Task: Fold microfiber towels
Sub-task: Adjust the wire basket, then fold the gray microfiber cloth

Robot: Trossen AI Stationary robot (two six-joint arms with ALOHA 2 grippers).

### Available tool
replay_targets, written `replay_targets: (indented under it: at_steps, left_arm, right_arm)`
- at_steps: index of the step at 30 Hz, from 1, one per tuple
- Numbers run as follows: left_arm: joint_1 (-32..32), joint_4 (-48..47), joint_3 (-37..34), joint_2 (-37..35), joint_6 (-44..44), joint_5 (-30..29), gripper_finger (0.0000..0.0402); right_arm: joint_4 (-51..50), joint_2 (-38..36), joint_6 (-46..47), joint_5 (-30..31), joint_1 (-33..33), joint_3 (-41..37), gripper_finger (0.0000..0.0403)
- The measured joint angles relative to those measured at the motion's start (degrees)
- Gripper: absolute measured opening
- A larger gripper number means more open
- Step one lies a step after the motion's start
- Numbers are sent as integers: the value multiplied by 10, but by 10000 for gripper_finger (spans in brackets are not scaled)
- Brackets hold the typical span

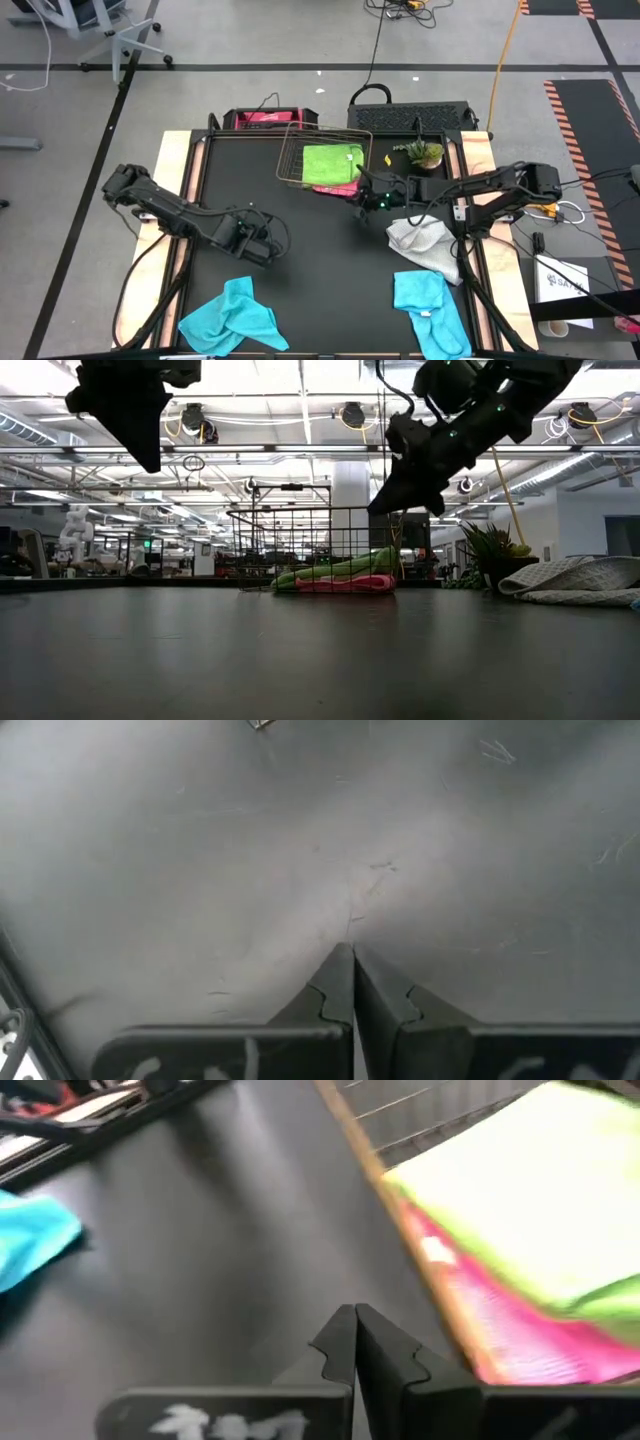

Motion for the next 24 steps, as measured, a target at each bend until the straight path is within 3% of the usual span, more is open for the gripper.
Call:
replay_targets:
  at_steps: [12,17,20,24]
  left_arm:
    - [5,0,0,0,11,-10,11]
    - [6,0,0,0,29,-14,10]
    - [14,1,0,0,51,-14,3]
    - [36,7,0,0,89,-15,15]
  right_arm:
    - [-20,-4,-71,30,-80,0,0]
    - [-54,-57,-23,-31,-69,1,0]
    - [-194,-105,0,-46,-32,31,0]
    - [-436,-143,36,18,33,122,0]
